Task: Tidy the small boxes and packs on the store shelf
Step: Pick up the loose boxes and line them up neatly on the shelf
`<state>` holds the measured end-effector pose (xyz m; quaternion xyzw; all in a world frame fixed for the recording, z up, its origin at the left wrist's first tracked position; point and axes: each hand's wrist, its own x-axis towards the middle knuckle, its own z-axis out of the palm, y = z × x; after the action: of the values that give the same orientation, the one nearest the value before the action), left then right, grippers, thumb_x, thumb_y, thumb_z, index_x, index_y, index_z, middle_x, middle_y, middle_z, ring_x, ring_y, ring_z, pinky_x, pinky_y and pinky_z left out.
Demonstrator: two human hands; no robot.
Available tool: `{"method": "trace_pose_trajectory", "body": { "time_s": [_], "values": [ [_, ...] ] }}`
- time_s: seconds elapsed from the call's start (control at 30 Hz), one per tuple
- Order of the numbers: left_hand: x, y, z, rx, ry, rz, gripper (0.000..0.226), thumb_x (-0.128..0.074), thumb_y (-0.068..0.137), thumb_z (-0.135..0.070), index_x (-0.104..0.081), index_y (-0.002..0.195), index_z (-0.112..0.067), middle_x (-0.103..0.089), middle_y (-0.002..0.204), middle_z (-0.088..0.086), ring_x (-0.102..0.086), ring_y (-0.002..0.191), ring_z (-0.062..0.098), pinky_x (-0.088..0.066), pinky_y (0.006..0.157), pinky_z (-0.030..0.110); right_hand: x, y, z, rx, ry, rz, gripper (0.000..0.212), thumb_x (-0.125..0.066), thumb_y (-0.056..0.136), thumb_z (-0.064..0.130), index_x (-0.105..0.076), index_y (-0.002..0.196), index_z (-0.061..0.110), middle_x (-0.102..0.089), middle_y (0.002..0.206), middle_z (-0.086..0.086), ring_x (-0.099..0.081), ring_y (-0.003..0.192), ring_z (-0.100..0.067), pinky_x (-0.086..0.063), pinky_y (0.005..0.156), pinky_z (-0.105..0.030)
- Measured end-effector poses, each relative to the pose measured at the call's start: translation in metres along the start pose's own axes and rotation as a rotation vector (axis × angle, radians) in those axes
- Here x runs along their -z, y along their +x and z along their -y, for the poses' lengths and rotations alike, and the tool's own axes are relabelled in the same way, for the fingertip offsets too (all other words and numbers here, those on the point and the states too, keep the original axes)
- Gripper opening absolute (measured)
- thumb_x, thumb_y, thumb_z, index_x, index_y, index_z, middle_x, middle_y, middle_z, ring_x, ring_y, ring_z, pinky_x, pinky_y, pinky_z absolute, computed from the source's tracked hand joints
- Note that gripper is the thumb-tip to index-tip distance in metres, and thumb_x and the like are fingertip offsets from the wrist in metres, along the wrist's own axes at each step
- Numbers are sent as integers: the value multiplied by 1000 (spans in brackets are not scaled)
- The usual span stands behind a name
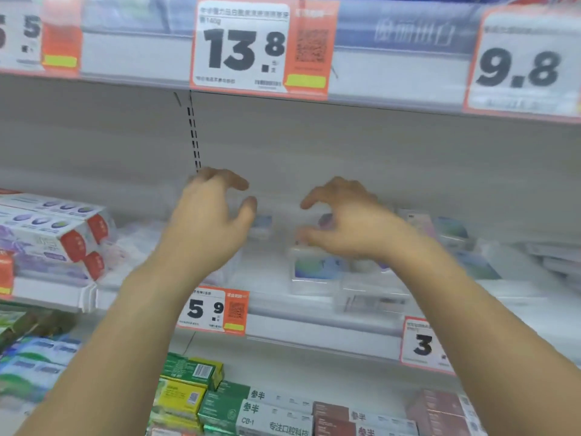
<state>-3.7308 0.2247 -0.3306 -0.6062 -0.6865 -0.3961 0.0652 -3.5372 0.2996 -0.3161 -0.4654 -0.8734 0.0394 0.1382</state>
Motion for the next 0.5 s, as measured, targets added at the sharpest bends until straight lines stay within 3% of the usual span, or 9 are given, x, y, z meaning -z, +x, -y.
{"method": "trace_pose_trajectory", "body": {
  "time_s": [0.07,0.13,0.2,0.27,0.33,0.43,0.5],
  "values": [
    [-28,-1,-29,-96,-59,151,28,-60,89,-32,-64,114,-19,-57,119,4,-51,115,22,-28,81,17,11,-32,-34,-212,-135,163,72,-58,67,80,-46,131,49,-44,139,2,-37,134,-28,-34,109,-48],
    [-57,-5,-49,-128,-67,342,47,-57,82,-49,-60,121,-24,-54,124,3,-47,119,23,-33,93,21,8,-55,-60,-334,-90,294,88,-48,66,89,-33,143,49,-36,152,3,-26,143,-30,-29,112,-48],
    [-81,-8,-61,-109,9,518,78,-41,66,-70,-48,134,-33,-47,132,2,-39,126,27,-34,106,35,-3,-63,-78,-411,31,261,99,-37,57,99,-34,143,50,-39,149,-1,-34,138,-32,-33,111,-49],
    [-99,-7,-63,-37,66,611,87,-39,63,-75,-40,141,-35,-43,137,2,-35,130,29,-33,109,41,-12,-59,-89,-448,48,166,101,-32,51,102,-39,138,50,-41,143,-2,-39,132,-34,-36,107,-53],
    [-113,-2,-60,31,56,632,84,-48,70,-74,-40,141,-31,-44,137,3,-37,129,30,-34,107,39,-17,-56,-96,-420,-24,114,92,-36,61,96,-42,138,47,-43,141,-1,-39,129,-33,-35,104,-50],
    [-133,10,-61,60,-19,489,66,-60,84,-54,-39,138,-23,-47,133,4,-44,124,27,-40,97,36,-23,-54,-109,-347,-57,51,82,-38,72,90,-39,141,46,-38,148,3,-33,136,-29,-26,106,-48],
    [-145,21,-68,82,-98,456,70,-62,85,-48,-32,142,-22,-45,136,3,-45,125,24,-42,95,34,-24,-53,-119,-311,-21,69,81,-38,75,87,-34,145,46,-32,153,3,-27,141,-26,-21,110,-48]
  ]
}}
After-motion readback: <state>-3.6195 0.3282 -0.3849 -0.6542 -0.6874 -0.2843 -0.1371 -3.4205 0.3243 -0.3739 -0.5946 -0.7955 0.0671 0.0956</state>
